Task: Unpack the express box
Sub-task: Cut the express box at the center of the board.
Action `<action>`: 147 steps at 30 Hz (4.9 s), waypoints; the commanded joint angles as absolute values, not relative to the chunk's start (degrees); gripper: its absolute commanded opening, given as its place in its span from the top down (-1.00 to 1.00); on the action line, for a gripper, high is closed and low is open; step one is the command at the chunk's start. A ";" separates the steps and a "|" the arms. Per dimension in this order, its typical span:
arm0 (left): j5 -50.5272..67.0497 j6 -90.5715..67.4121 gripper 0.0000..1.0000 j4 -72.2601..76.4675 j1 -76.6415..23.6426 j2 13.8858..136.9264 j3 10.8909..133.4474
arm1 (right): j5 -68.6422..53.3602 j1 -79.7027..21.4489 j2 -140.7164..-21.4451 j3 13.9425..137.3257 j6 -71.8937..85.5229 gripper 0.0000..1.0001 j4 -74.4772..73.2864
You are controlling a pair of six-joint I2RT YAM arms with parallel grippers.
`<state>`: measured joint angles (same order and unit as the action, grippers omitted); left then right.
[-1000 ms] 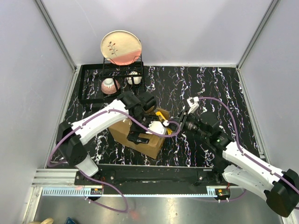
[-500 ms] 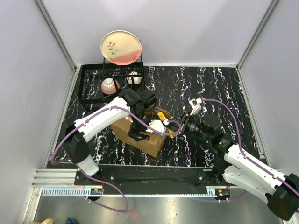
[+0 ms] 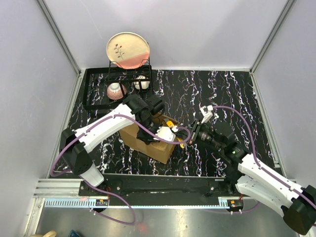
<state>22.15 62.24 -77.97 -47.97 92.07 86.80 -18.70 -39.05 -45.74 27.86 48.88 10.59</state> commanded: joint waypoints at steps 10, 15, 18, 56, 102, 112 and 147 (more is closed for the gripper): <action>20.65 57.74 -0.98 -88.59 -49.65 87.90 88.51 | -23.90 -39.29 -41.39 27.77 45.79 1.00 4.48; 20.21 56.69 -0.98 -88.68 -50.19 86.93 87.45 | -25.22 -39.29 -42.80 28.65 44.83 1.00 2.90; 20.13 56.87 -0.97 -88.68 -50.19 86.66 87.36 | -25.49 -39.29 -41.84 28.74 44.30 1.00 0.36; 18.20 55.64 1.00 -88.68 -49.48 96.68 99.14 | -23.47 -39.29 -27.69 25.66 44.12 1.00 -15.55; 16.43 48.16 1.00 -87.98 -54.31 91.85 99.49 | -22.15 -39.20 -24.87 29.97 43.51 1.00 -21.01; 16.70 47.90 1.00 -88.07 -54.75 91.85 99.32 | -22.50 -39.29 -26.72 30.58 41.49 1.00 -23.82; 20.48 45.62 1.00 -86.05 -60.73 93.34 102.04 | -27.50 -39.20 -31.29 27.95 43.42 1.00 -12.83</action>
